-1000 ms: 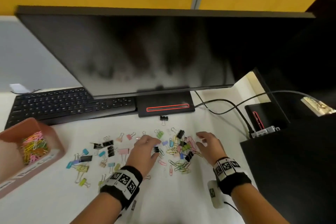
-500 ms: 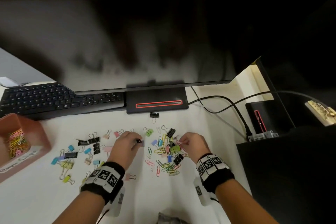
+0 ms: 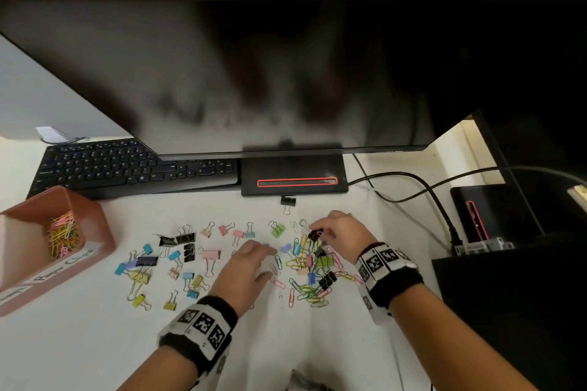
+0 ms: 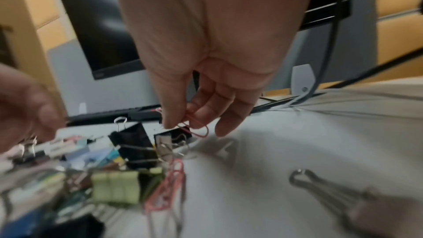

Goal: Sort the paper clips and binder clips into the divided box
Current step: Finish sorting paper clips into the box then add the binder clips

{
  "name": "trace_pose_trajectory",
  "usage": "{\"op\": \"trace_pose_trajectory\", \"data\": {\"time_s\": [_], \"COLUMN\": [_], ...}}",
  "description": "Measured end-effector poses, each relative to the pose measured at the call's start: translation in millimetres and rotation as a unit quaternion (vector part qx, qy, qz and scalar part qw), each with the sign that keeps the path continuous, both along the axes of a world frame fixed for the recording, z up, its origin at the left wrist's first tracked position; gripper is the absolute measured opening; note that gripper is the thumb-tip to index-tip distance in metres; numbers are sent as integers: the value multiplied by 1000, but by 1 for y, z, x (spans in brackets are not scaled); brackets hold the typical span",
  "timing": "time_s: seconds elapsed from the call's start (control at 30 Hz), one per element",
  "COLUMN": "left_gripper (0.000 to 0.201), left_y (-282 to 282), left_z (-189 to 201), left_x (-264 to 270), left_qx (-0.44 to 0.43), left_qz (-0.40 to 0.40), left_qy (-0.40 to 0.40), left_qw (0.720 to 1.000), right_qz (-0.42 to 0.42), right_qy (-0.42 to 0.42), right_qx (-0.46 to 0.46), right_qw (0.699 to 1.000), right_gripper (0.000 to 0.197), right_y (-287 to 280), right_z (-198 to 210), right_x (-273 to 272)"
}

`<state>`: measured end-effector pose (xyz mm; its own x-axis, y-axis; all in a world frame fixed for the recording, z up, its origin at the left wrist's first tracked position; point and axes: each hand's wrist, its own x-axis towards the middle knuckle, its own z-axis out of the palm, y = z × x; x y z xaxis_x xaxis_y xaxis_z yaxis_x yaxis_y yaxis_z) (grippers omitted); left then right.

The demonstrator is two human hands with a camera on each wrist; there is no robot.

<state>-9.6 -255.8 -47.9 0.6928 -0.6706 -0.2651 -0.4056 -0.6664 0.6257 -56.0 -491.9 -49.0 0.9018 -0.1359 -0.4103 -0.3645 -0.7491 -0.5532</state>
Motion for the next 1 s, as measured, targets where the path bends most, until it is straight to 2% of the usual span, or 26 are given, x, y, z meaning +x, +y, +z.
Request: {"op": "trace_pose_trajectory", "data": {"time_s": [0.07,0.2,0.37,0.43,0.5,0.57,0.63,0.7,0.83,1.0], "left_gripper": [48,66,56,49,44,48,58,59,35,16], "left_y": [-9,-18,-19,-19,-17,-14,-12,-12,-13,-15], "left_z": [-5,-15,-26,-29,-30,-29,-28,-28,-31,-35], "left_x": [-5,-7,-2,-1,0,1,2,2,2,7], "left_qx": [20,47,26,12,2,1,12,21,-2,-20], "left_qz": [-59,-97,-74,-74,-76,-81,-92,-98,-73,-50], "left_qy": [-6,-17,-17,-20,-23,-9,10,5,-18,-21], "left_qw": [998,994,997,997,997,997,996,995,997,998], "right_qz": [26,-53,-124,-88,-11,80,168,230,262,227], "right_qy": [34,26,-59,-75,-62,-24,31,69,77,72], "right_qx": [-28,-42,-22,-6,-6,-17,-56,-87,-88,-63], "right_qw": [999,997,990,993,998,996,984,967,958,969], "right_gripper": [33,31,25,24,26,30,36,42,46,24], "right_y": [-2,-15,-23,-19,-10,-1,4,5,2,2], "right_z": [0,1,5,6,9,12,11,9,3,-3], "right_x": [3,-9,-19,-10,4,19,28,30,25,19]}}
